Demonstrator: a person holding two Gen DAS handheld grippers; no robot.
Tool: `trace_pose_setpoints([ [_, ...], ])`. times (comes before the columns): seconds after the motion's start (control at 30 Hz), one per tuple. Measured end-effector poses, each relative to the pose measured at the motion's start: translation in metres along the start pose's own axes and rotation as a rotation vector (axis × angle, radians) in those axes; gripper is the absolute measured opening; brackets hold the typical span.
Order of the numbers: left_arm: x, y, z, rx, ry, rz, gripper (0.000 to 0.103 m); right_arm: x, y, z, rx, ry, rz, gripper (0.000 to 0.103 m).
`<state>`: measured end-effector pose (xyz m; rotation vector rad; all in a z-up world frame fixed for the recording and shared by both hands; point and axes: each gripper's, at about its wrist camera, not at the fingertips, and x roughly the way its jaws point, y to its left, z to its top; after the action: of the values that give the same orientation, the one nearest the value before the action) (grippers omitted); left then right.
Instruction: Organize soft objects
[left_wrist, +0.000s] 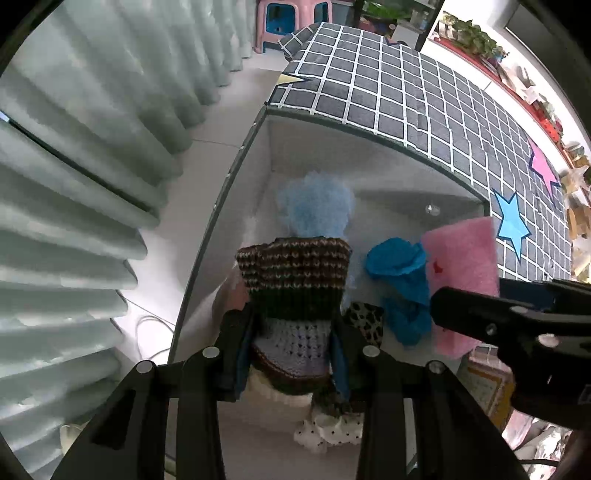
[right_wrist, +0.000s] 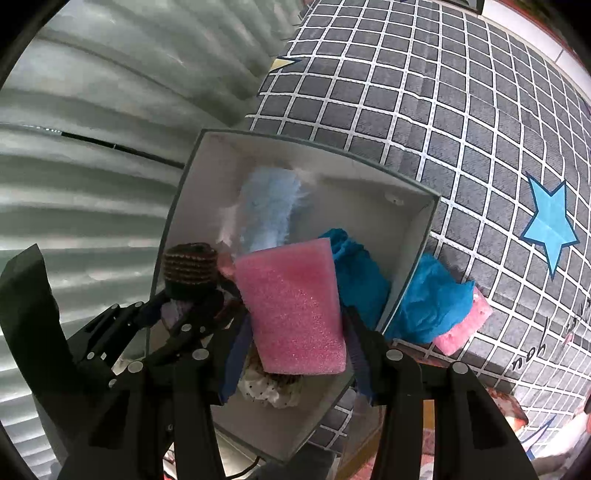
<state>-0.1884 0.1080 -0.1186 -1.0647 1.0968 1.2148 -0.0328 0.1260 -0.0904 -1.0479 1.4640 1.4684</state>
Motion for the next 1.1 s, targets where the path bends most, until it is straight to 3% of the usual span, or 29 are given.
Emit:
trace_pose_setpoints([
  [1.1,0.022,-0.006,0.014,-0.012,0.042,0.019,0.039,0.019,-0.005,0.010,0.040,0.014,0.003,0.051],
])
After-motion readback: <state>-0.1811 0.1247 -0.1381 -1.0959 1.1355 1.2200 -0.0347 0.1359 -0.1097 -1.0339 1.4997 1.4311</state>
